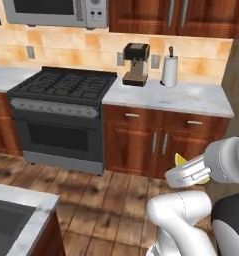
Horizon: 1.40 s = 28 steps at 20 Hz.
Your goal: Grab the lemon wedges from the fridge, place them in the blender, close the lid, and turn on the blender to create a marinade.
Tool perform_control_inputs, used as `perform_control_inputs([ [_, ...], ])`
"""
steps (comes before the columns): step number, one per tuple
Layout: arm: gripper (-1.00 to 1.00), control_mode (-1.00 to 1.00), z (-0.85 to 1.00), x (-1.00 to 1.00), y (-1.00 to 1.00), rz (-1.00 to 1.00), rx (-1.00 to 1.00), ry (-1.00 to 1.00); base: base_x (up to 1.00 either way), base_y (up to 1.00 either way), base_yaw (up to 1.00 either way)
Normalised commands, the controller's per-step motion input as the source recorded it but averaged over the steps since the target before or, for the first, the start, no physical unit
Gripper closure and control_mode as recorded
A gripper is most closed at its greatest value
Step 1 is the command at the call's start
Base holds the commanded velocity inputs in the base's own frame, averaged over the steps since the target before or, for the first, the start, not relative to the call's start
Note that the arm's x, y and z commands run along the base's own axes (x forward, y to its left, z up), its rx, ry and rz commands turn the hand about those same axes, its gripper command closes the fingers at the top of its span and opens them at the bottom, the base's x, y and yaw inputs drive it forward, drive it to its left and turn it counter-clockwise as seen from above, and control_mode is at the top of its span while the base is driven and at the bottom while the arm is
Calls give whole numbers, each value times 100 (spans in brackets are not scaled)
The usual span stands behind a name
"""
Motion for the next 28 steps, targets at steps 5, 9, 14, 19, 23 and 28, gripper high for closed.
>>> perform_control_inputs([
  [5, 100, 100, 0, 0, 0, 0, 0, 0, 100, -35, 58],
  [9, 100, 100, 0, 0, 0, 0, 0, 0, 100, -55, 48],
  [14, 100, 100, 0, 0, 0, 0, 0, 0, 100, -23, 50],
  [19, 100, 100, 0, 0, 0, 0, 0, 0, 100, -26, 51],
  [23, 100, 100, 0, 0, 0, 0, 0, 0, 100, -14, 45],
  [28, 100, 100, 0, 0, 0, 0, 0, 0, 100, -5, 46],
])
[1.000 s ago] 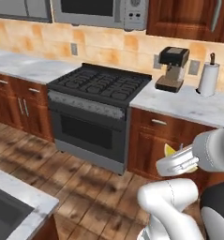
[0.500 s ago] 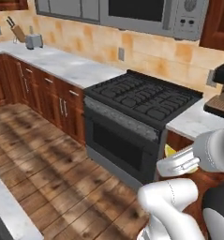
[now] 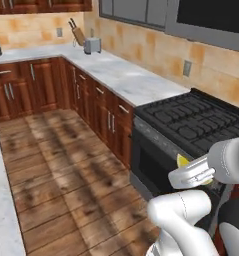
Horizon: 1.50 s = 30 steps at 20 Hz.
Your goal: Grab the lemon wedges from the fridge, place them in the blender, close the lid, and turn on the blender to create a marinade.
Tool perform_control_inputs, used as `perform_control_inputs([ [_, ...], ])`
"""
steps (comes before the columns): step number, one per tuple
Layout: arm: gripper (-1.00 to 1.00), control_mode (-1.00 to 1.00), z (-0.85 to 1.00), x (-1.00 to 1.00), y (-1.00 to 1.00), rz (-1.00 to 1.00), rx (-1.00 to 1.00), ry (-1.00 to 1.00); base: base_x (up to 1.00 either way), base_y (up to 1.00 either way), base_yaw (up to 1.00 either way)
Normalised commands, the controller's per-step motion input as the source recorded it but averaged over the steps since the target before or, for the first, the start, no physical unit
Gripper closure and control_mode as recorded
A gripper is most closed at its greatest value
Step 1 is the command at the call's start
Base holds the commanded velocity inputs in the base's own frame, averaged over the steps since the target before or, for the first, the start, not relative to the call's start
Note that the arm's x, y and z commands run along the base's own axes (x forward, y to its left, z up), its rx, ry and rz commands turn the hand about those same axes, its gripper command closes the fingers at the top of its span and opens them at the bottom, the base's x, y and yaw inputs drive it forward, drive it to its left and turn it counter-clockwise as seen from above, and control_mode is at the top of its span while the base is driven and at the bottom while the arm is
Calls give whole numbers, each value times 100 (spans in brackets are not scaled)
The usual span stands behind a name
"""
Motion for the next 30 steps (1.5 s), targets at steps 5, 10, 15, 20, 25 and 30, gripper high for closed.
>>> perform_control_inputs([
  [5, 100, 100, 0, 0, 0, 0, 0, 0, 100, -1, 46],
  [10, 100, 100, 0, 0, 0, 0, 0, 0, 100, -12, 42],
  [15, 100, 100, 0, 0, 0, 0, 0, 0, 100, -26, 34],
  [20, 100, 100, 0, 0, 0, 0, 0, 0, 100, -45, 18],
  [25, 100, 100, 0, 0, 0, 0, 0, 0, 100, -20, 1],
  [30, 100, 100, 0, 0, 0, 0, 0, 0, 100, 0, 0],
])
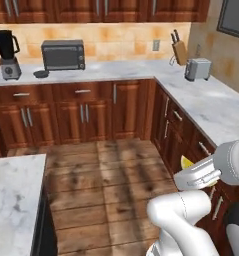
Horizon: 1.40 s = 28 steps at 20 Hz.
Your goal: Grab the lemon wedges from the fridge, place them in the blender, close the lid, and turn on the blender to create a marinade.
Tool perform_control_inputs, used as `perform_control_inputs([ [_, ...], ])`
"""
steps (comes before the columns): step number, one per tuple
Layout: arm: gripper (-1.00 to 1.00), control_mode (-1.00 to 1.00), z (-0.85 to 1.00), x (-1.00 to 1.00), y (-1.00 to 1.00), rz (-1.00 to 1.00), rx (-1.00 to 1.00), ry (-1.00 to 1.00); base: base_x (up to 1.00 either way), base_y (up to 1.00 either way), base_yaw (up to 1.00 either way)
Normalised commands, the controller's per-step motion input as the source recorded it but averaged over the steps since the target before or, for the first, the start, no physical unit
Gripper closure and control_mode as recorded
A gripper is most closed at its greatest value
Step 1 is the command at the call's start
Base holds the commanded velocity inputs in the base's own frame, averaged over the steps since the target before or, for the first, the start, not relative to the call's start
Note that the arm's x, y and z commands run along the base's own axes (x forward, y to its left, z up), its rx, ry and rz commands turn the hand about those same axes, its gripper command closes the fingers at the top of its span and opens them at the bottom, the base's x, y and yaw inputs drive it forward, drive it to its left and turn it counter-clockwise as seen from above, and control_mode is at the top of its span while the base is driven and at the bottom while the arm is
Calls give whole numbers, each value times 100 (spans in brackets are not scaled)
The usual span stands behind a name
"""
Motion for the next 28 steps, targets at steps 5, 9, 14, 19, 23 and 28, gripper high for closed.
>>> perform_control_inputs([
  [5, 100, 100, 0, 0, 0, 0, 0, 0, 100, 0, 0],
  [9, 100, 100, 0, 0, 0, 0, 0, 0, 100, 0, 0],
  [14, 100, 100, 0, 0, 0, 0, 0, 0, 100, 37, 0],
  [19, 100, 100, 0, 0, 0, 0, 0, 0, 100, 54, 0],
  [23, 100, 100, 0, 0, 0, 0, 0, 0, 100, 61, 0],
  [28, 100, 100, 0, 0, 0, 0, 0, 0, 100, 29, 0],
])
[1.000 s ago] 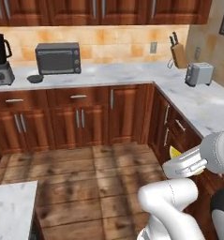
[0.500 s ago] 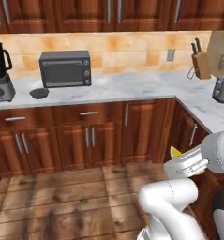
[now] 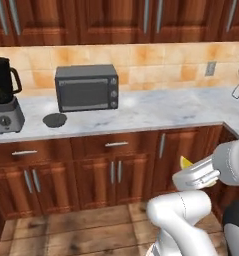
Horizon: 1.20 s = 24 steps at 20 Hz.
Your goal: Grab the lemon wedges from the fridge, place them in the blender, close the lid, and turn on the blender to create a marinade.
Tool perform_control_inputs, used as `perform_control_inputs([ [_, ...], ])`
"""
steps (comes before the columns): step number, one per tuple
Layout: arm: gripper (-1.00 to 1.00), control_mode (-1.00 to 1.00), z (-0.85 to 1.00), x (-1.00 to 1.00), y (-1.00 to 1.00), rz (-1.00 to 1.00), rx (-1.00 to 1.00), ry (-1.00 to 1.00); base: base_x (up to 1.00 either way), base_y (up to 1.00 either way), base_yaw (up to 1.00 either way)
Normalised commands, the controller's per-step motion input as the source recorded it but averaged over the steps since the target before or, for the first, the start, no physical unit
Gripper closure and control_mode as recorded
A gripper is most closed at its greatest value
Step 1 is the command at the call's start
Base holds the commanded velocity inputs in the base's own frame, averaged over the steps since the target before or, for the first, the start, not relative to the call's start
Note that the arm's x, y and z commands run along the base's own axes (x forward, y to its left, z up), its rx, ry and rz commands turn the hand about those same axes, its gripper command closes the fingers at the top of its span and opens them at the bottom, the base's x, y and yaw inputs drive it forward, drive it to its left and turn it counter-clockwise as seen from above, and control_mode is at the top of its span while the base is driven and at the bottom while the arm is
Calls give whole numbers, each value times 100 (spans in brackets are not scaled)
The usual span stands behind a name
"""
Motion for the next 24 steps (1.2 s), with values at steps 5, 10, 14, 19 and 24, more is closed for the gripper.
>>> perform_control_inputs([
  [5, 100, 100, 0, 0, 0, 0, 0, 0, 100, 51, 0],
  [10, 100, 100, 0, 0, 0, 0, 0, 0, 72, 90, 0],
  [14, 100, 100, 0, 0, 0, 0, 0, 0, 44, 85, 0],
  [19, 100, 100, 0, 0, 0, 0, 0, 0, 50, 21, 0],
  [24, 100, 100, 0, 0, 0, 0, 0, 0, 63, 25, 0],
])
